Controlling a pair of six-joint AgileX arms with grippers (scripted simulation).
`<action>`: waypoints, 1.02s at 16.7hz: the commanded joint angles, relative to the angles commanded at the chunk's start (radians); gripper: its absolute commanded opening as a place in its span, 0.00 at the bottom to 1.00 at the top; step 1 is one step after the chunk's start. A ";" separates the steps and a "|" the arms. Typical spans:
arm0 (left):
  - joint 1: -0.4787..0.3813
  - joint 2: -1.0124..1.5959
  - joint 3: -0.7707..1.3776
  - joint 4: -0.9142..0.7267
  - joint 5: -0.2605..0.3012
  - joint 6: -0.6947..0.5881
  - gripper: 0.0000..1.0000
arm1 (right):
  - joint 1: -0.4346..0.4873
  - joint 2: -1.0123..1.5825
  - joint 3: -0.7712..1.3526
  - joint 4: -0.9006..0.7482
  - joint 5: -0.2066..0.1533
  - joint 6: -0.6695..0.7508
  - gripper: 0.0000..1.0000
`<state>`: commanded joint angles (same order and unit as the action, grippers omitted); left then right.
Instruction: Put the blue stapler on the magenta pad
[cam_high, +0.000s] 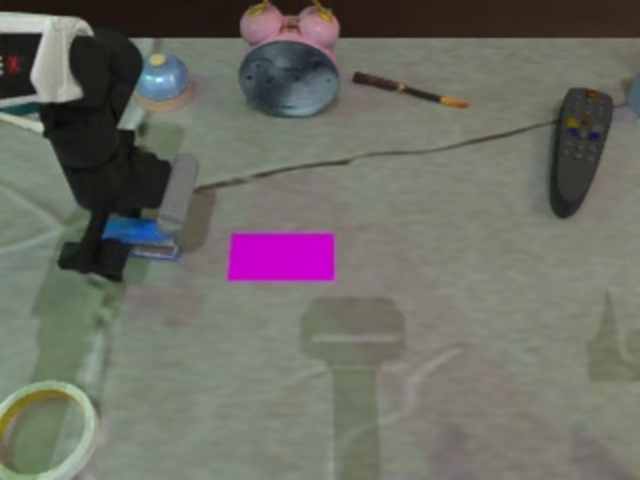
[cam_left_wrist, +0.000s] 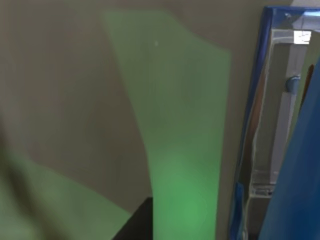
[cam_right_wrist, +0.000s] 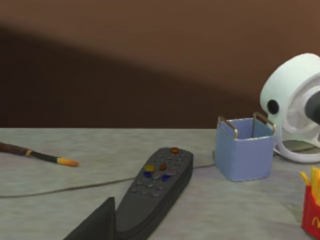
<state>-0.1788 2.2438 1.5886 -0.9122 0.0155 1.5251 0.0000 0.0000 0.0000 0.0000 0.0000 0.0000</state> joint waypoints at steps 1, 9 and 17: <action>0.000 0.000 0.000 0.000 0.000 0.000 0.47 | 0.000 0.000 0.000 0.000 0.000 0.000 1.00; 0.000 0.000 0.000 0.000 0.000 0.000 0.00 | 0.000 0.000 0.000 0.000 0.000 0.000 1.00; 0.002 -0.018 0.000 -0.021 -0.002 -0.008 0.00 | 0.000 0.000 0.000 0.000 0.000 0.000 1.00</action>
<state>-0.1764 2.2259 1.5889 -0.9329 0.0140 1.5172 0.0000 0.0000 0.0000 0.0000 0.0000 0.0000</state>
